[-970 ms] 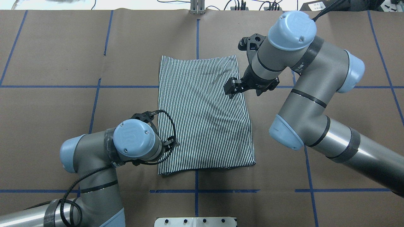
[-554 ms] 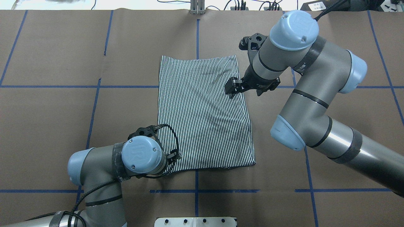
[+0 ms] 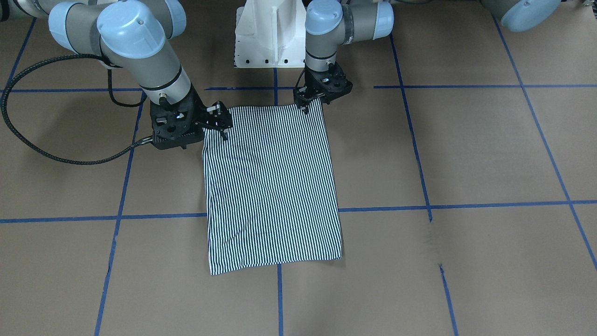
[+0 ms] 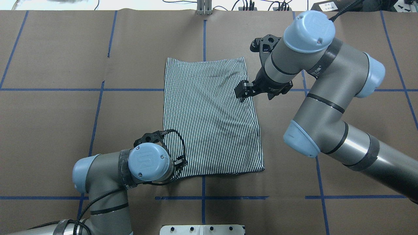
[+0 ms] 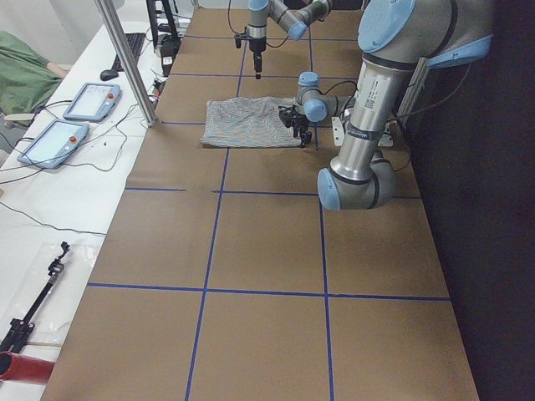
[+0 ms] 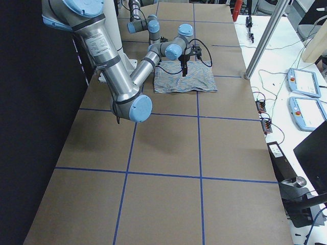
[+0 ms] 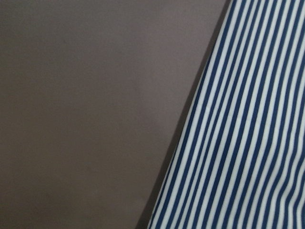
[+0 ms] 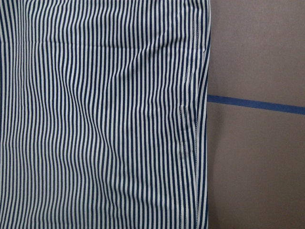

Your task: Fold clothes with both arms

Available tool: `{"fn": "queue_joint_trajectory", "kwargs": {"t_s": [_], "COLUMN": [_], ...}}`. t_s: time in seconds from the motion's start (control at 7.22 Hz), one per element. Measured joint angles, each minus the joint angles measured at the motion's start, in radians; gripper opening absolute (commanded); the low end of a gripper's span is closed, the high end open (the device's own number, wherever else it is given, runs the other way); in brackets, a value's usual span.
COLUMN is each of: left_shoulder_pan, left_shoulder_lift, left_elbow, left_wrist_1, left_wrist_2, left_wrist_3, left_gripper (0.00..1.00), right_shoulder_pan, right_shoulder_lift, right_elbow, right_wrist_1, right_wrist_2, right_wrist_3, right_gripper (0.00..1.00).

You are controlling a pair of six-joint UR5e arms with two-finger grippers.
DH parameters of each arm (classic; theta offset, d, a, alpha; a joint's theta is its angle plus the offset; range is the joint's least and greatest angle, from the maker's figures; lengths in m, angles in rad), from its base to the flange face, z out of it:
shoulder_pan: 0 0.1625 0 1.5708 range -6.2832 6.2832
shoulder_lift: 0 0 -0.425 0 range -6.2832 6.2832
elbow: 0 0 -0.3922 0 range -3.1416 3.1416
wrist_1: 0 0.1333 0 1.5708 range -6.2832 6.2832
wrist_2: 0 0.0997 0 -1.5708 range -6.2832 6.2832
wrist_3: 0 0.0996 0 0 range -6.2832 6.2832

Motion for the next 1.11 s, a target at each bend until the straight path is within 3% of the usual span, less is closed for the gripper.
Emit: {"fn": "queue_joint_trajectory", "kwargs": {"t_s": [0.14, 0.97, 1.11], "left_shoulder_pan": [-0.003, -0.010, -0.010], "left_shoulder_lift": [-0.001, -0.010, -0.008], "left_elbow": [-0.001, -0.013, -0.014], "left_wrist_1": [0.000, -0.001, -0.001], "left_wrist_2": [0.003, 0.002, 0.002], "left_wrist_3": [0.000, 0.015, 0.017], "left_gripper": [0.00, 0.00, 0.28], "right_shoulder_pan": [0.001, 0.005, 0.005], "right_shoulder_lift": [-0.001, -0.017, -0.018], "right_elbow": [0.001, 0.007, 0.007], "right_wrist_1": [0.000, 0.000, 0.000], "right_wrist_2": [0.000, 0.000, 0.000], "right_wrist_3": [0.000, -0.001, -0.001], "right_gripper": [1.00, 1.00, 1.00]}}
